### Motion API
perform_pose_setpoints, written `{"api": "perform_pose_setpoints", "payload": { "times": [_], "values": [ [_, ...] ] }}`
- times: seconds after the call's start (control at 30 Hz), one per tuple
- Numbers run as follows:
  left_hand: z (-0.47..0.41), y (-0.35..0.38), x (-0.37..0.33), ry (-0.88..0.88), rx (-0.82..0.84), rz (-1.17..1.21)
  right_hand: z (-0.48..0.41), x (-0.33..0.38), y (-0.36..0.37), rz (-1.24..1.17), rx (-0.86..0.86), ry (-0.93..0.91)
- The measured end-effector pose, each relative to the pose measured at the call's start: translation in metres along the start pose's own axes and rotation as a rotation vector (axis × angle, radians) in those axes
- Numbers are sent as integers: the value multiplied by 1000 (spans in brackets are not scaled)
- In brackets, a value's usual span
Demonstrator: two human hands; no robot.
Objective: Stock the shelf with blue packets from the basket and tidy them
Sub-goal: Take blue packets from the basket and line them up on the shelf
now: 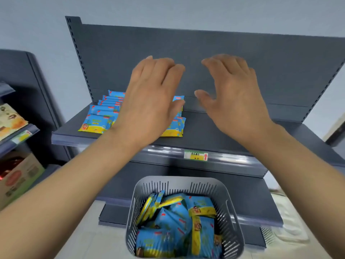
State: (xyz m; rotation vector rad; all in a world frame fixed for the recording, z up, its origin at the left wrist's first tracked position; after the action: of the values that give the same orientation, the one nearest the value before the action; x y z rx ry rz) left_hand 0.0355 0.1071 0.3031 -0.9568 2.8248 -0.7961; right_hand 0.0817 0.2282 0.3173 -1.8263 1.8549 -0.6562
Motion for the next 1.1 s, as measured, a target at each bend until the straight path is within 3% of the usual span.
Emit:
{"api": "perform_pose_setpoints", "payload": {
  "times": [0.23, 0.63, 0.9, 1.1],
  "values": [
    [48, 40, -56, -86, 193, 51, 78, -38, 30, -11, 264, 9],
    [232, 130, -53, -365, 870, 87, 239, -60, 177, -97, 954, 3],
    [344, 186, -42, -482, 1326, 165, 354, -78, 250, -180, 1485, 403],
    [399, 213, -34, -495, 1539, 155, 392, -93, 283, -71, 1506, 628]
  ]
}}
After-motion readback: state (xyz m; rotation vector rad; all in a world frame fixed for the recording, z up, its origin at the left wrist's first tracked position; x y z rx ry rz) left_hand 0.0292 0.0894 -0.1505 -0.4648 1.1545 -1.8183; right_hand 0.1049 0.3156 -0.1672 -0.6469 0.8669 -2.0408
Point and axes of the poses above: each hand's wrist, its own z-axis away from the middle knuckle, its own y-axis out of the palm, x = y × z, the point moved 6 cm from there along -z, towards the middle knuckle, and after that the axes turned 5 degrees about -x, right-handed, at the moved point
